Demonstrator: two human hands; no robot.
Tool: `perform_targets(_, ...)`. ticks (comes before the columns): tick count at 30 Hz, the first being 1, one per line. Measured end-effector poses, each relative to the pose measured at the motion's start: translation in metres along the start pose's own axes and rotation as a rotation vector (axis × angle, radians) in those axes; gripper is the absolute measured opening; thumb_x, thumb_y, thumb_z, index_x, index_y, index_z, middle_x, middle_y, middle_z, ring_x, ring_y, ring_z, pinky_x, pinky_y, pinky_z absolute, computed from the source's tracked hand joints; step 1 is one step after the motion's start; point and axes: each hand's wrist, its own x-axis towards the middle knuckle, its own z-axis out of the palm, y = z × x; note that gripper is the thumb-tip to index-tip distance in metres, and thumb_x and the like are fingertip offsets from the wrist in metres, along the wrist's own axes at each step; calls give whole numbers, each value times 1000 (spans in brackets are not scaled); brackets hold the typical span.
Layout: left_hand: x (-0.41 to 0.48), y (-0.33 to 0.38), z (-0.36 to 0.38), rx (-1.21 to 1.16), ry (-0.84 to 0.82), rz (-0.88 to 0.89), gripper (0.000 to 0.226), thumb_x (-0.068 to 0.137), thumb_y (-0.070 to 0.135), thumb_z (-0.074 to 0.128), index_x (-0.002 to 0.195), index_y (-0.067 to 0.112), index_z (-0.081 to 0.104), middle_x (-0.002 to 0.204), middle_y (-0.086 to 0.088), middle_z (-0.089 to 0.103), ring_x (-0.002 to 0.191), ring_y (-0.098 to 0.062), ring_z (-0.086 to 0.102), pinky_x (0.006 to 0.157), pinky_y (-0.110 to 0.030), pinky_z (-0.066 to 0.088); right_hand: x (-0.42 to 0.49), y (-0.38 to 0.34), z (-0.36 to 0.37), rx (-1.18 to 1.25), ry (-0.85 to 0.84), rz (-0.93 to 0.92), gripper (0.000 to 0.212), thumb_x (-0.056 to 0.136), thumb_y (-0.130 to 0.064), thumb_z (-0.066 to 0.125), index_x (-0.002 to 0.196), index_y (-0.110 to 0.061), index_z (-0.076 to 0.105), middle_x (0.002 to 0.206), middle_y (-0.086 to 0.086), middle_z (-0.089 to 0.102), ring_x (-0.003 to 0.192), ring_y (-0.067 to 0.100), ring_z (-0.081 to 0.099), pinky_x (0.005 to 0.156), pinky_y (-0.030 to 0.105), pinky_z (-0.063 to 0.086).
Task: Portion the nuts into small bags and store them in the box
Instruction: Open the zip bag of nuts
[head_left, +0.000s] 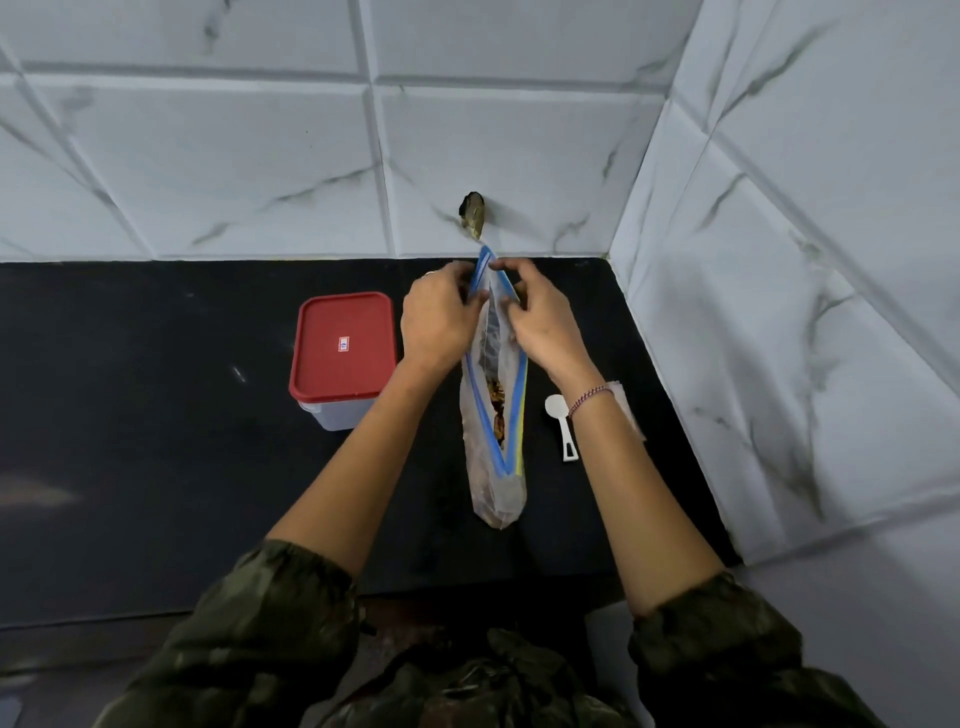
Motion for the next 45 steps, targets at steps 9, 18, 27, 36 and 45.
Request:
perform_targets(9, 38, -16, 6, -141, -271, -205, 30, 98, 24, 49, 82, 9, 69, 74, -6, 63, 77, -21, 58, 72, -30, 41, 22, 12, 0, -805, 36, -150, 40, 94, -26, 55, 132, -15, 50, 109, 4, 54, 90, 23, 60, 65, 32, 43)
perform_targets(18, 46, -38, -2, -752, -466, -856, 38, 94, 22, 48, 58, 13, 49, 41, -1, 53, 39, -14, 51, 42, -19, 42, 37, 23, 0, 76, -118, 294, 46, 95, -44, 48, 63, -12, 52, 53, -1, 54, 47, 9, 46, 48, 20, 39)
perform_targets(27, 29, -48, 13, -995, -287, -976, 32, 100, 28, 47, 77, 9, 57, 55, -5, 61, 52, -16, 59, 49, -24, 47, 28, 33, 16, 782, 139, 794, 32, 99, -33, 43, 87, -10, 61, 64, 6, 60, 61, 17, 56, 52, 23, 50)
perform_targets(36, -43, -33, 4, -513, -114, -695, 40, 84, 33, 69, 113, 21, 43, 113, 0, 49, 109, -17, 50, 91, -36, 49, -18, 31, 19, 258, 258, 547, 48, 90, -43, 56, 126, -14, 44, 133, 6, 38, 119, 22, 44, 98, 37, 44)
perform_targets(45, -94, -5, -7, -967, -222, -841, 22, 91, 27, 64, 82, 8, 57, 54, 1, 63, 46, -8, 61, 46, -22, 50, -95, 5, 8, 794, -290, 703, 25, 84, -39, 66, 86, -13, 64, 61, -3, 51, 51, 6, 41, 45, 17, 34)
